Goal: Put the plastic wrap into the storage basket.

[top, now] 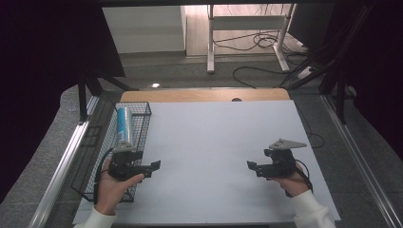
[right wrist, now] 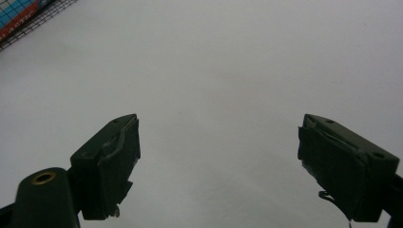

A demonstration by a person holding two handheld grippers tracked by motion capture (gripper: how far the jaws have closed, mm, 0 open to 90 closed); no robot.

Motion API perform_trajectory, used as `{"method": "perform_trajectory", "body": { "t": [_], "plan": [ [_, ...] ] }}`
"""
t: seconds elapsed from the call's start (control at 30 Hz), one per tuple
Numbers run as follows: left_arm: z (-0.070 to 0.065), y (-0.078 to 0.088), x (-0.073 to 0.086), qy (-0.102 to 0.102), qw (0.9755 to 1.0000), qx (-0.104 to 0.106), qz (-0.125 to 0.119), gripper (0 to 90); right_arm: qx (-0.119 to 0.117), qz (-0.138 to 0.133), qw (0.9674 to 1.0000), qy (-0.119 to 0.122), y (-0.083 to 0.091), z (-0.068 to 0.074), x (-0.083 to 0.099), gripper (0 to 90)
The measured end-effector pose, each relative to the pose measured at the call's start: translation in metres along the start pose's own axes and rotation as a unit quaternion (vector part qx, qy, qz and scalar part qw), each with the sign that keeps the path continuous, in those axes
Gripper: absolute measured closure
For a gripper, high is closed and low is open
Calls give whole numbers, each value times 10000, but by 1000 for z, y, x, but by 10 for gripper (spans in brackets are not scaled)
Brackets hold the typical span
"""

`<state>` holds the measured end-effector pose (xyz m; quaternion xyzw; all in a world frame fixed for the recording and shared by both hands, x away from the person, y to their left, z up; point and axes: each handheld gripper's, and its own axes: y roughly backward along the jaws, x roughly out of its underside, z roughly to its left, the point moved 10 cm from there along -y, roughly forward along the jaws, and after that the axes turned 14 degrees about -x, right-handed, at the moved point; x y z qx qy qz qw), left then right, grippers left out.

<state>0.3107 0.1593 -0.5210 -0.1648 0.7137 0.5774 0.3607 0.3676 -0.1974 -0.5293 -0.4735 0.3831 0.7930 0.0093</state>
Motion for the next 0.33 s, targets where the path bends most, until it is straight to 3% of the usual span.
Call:
{"method": "perform_trajectory", "body": {
  "t": [0.33],
  "plan": [
    [-2,-4,-1,4,10000,68,-43,172,64,-221,9996,146,7,-5,-2,131]
  ]
}}
